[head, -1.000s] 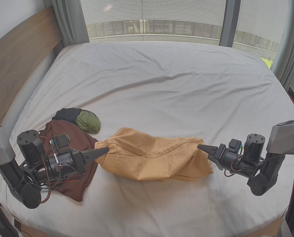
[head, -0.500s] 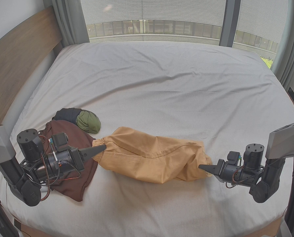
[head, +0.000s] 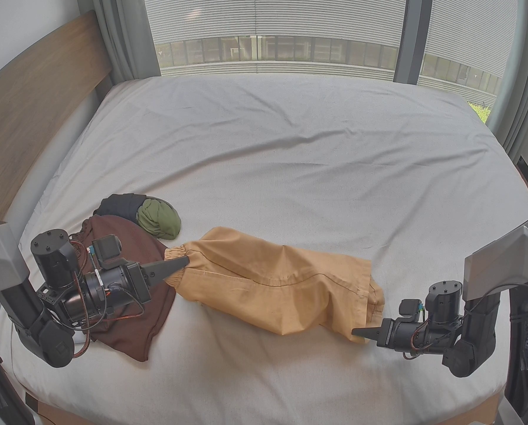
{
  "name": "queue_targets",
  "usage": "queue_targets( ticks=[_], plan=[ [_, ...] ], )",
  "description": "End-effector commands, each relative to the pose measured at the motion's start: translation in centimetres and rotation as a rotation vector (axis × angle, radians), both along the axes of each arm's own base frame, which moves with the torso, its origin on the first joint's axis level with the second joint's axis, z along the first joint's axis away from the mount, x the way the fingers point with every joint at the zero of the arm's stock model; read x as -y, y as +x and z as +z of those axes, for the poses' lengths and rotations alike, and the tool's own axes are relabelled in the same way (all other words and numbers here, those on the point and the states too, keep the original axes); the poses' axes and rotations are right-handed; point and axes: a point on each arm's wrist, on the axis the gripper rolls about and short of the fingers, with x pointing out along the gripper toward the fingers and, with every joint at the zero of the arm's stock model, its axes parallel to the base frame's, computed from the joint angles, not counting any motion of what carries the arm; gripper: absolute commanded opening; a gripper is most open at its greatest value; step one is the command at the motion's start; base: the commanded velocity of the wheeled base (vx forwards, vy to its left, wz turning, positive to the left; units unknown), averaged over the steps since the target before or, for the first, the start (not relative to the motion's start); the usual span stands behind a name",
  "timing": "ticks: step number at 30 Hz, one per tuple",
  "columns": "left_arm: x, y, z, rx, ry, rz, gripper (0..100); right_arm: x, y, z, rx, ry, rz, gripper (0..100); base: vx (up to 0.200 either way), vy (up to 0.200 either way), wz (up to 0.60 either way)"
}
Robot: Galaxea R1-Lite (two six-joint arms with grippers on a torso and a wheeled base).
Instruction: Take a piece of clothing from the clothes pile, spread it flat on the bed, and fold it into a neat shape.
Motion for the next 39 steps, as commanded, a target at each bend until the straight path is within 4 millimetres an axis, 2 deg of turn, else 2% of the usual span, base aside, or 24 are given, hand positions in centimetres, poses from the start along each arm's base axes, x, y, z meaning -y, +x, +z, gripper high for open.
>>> queue_targets(
  ticks=[1, 2, 5, 13, 16, 26, 31, 39],
  plan=[
    [0.0, 0.0, -0.1, -0.004, 0.0, -0.001, 0, 0.1, 0.0, -0.6, -0.016, -0.01, -0.001, 0, 0.0, 0.0, 0.0],
    [0.0, 0.0, -0.1, -0.004, 0.0, -0.001, 0, 0.1, 0.1, -0.7, -0.006, -0.014, 0.002, 100, 0.0, 0.0, 0.0],
    [0.0, -0.1, -0.1, -0.005, 0.002, -0.002, 0, 0.3, 0.8, -0.4, 0.027, -0.008, 0.001, 100, 0.0, 0.0, 0.0],
    [0.1, -0.2, 0.0, 0.0, 0.001, -0.004, 0, 2.6, 3.6, 0.9, 0.116, 0.036, -0.097, 100, 0.0, 0.0, 0.0],
    [0.1, -0.2, 0.1, 0.001, 0.001, -0.004, 0, 2.9, 4.4, 1.2, 0.129, 0.06, -0.122, 100, 0.0, 0.0, 0.0],
    [0.1, -0.3, 0.1, 0.003, 0.0, -0.007, 0, 1.5, 5.4, 2.8, 0.173, 0.114, -0.112, 100, 0.0, 0.0, 0.0],
    [0.2, -0.4, 0.0, -0.001, 0.003, -0.01, 0, 0.5, 6.3, 2.9, 0.193, 0.137, -0.096, 100, 0.0, 0.0, 0.0],
    [0.2, -0.4, 0.0, -0.001, 0.003, -0.01, 0, -0.2, 6.4, 2.6, 0.186, 0.147, -0.08, 100, 0.0, 0.0, 0.0]
  ],
)
